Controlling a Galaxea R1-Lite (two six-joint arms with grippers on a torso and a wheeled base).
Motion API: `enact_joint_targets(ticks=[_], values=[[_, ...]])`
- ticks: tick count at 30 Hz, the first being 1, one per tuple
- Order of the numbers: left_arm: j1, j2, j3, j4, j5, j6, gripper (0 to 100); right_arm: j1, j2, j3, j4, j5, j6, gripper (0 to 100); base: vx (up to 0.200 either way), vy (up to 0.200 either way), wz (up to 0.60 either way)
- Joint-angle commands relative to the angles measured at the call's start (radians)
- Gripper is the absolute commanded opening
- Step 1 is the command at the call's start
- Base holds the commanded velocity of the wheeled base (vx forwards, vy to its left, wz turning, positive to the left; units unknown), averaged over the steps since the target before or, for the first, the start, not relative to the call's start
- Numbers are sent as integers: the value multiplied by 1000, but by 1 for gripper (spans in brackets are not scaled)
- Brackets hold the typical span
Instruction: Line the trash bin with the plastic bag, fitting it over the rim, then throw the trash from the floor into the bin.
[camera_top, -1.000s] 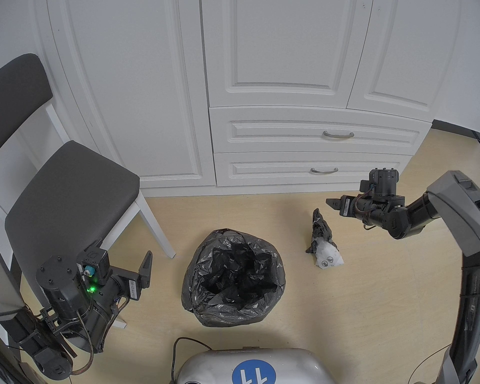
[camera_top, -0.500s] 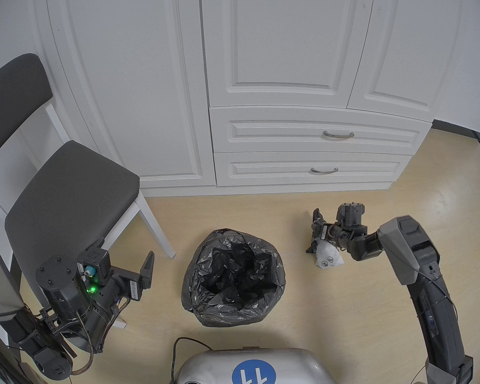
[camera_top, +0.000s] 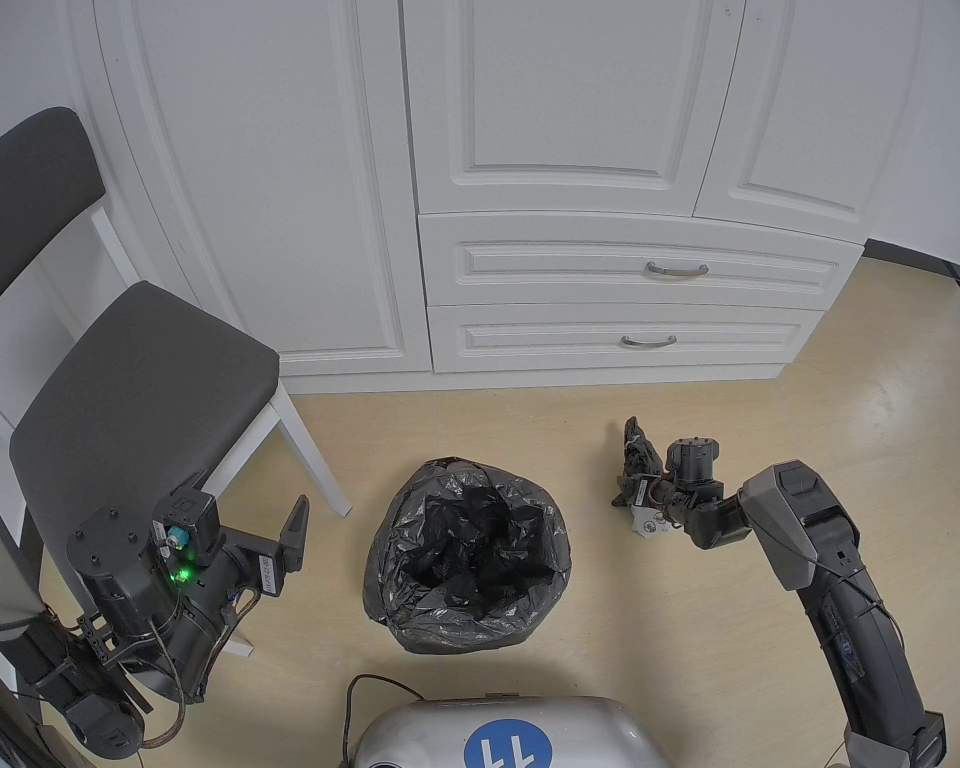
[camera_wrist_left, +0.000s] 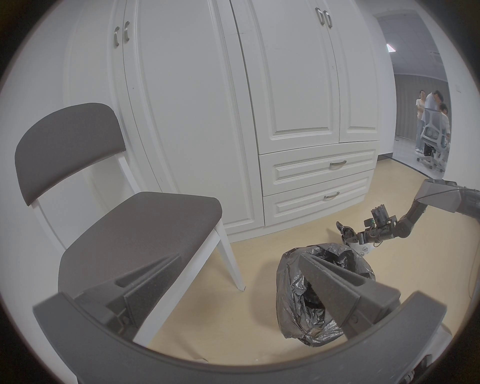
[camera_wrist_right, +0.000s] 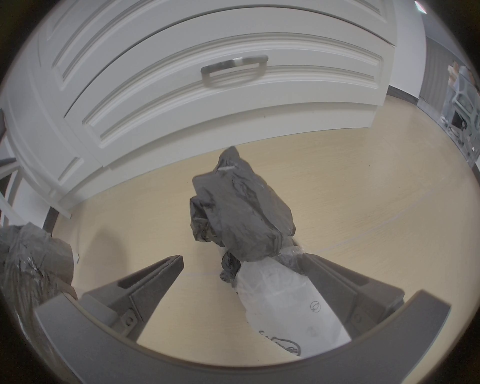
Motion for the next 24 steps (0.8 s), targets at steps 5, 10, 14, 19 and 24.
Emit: enact_joint_targets(ticks=[5, 10, 14, 19, 24], values=[[0, -4, -2, -1, 1, 0, 100, 7, 7, 0, -43, 6, 13, 100, 0, 0, 0], [0, -4, -2, -1, 1, 0, 100, 5, 7, 0, -63, 6, 13, 0, 0, 0, 0], [0, -4, -4, -1, 1, 0, 100, 2, 7, 0, -66, 6, 13, 0, 0, 0, 0], [0, -4, -4, -1, 1, 0, 100, -6, 7, 0, -67, 5, 8, 0, 0, 0, 0], [0, -5, -4, -1, 1, 0, 100, -9, -27, 0, -63, 2, 10, 0, 0, 0, 0]])
